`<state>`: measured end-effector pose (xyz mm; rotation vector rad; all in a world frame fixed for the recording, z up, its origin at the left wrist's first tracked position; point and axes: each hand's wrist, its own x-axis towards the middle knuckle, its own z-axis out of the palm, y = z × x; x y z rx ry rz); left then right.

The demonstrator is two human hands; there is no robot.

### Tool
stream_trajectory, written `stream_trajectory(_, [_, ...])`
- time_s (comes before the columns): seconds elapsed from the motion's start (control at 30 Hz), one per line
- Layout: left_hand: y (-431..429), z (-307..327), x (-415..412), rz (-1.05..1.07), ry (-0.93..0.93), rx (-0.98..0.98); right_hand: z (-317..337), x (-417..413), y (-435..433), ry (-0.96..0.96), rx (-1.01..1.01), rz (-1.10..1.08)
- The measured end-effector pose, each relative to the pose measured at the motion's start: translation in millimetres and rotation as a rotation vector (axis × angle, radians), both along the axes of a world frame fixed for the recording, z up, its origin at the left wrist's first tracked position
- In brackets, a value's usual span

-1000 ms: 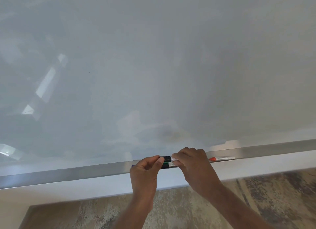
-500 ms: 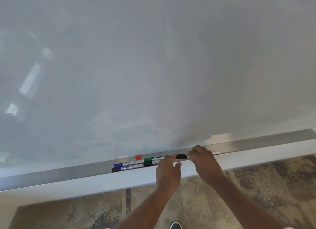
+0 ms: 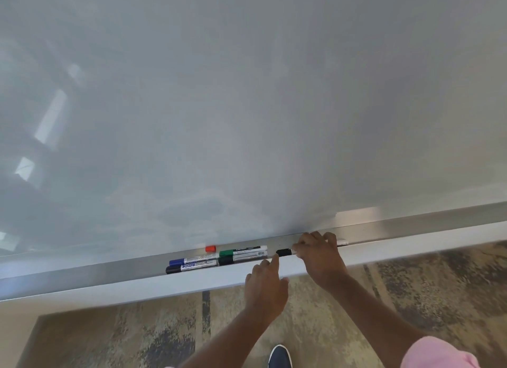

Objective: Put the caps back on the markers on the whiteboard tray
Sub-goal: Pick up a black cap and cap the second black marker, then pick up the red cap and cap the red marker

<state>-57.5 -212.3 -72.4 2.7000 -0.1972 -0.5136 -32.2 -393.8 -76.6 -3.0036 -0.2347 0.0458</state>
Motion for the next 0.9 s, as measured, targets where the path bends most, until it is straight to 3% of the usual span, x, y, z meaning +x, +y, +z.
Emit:
stream_trajectory(0.33, [8.9,1.7,-1.2,0.038,-0.023,-0.052,-5.7,3.1,0.9,0.010,0.020,0.040])
stream_trajectory(0.6, [73.7,20.4,21.4,0.396,-0.209,-0.182,-0.2,14.4,-43.2,-0.168,0.094,-0.137])
stream_trajectory(0.77, [126.0,29.1,47.0,0.589,-0.300,-0.047,1.5,18.6,-69.4,-0.146,0.009,-0.158])
stream_trajectory(0.9, [141.0,24.9,55.4,0.608,-0.235,0.145,2.4,17.5,-77.8,-0.098,-0.001,-0.158])
